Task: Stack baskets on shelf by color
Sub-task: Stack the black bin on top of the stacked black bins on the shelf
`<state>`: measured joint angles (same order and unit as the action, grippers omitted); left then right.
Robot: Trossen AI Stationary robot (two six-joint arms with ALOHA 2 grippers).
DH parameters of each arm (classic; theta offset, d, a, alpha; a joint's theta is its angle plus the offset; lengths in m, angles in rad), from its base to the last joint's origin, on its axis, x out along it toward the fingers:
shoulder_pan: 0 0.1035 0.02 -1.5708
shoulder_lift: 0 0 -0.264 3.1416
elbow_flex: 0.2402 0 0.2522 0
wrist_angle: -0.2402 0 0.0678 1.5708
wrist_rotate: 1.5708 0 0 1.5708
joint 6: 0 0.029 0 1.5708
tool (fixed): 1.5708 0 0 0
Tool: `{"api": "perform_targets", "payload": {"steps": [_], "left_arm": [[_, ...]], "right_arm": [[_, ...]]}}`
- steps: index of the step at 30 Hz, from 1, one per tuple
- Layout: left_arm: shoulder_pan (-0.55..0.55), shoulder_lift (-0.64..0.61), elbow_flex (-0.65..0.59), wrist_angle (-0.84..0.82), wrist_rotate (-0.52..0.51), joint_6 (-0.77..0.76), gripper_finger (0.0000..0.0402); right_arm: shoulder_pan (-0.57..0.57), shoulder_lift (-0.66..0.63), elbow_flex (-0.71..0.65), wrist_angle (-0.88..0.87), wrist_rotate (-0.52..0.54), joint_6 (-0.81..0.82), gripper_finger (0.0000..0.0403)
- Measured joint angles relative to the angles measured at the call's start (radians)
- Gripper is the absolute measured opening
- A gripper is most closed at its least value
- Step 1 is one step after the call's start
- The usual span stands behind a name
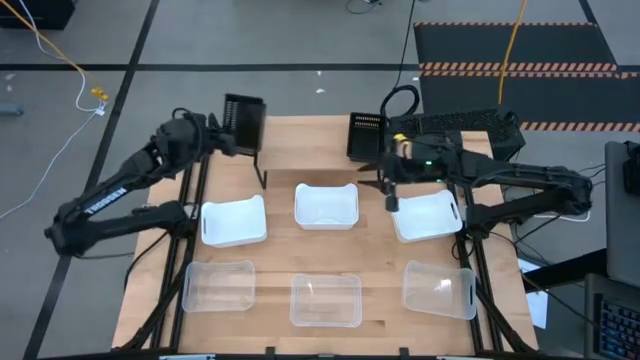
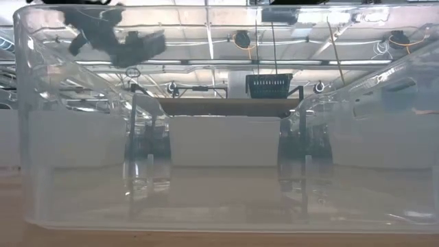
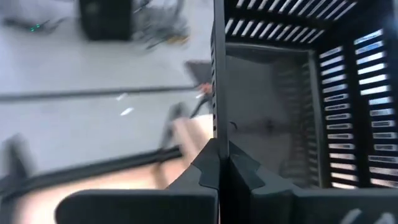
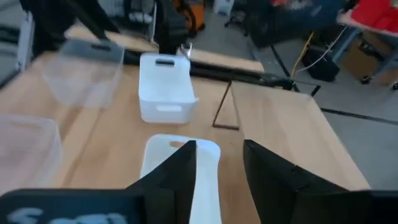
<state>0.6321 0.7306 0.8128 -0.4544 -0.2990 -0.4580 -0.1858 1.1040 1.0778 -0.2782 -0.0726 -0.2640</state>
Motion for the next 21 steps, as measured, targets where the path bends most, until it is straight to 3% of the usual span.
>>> {"api": "perform_targets", "payload": {"steps": [5, 9, 16, 21], "left_arm": [[-0.225, 0.130, 0.037, 0.175, -0.179, 0.008, 0.0004], [-0.323, 0.280, 0.061, 0.368, -0.263, 0.047, 0.0005], [-0.347, 0.514, 0.113, 0.731, -0.262, 0.067, 0.0005], [-0.348, 0.646, 0.161, 0.825, -0.251, 0.052, 0.0005]], "right_arm": [[0.026, 0.127, 0.106, 0.017, 0.108, -0.079, 0.0176], [0.067, 0.199, 0.210, 0.019, 0.204, -0.181, 0.0202], [0.153, 0.262, 0.258, 0.113, 0.351, -0.496, 0.0207], [0.183, 0.336, 0.256, 0.128, 0.519, -0.651, 0.0205]]}}
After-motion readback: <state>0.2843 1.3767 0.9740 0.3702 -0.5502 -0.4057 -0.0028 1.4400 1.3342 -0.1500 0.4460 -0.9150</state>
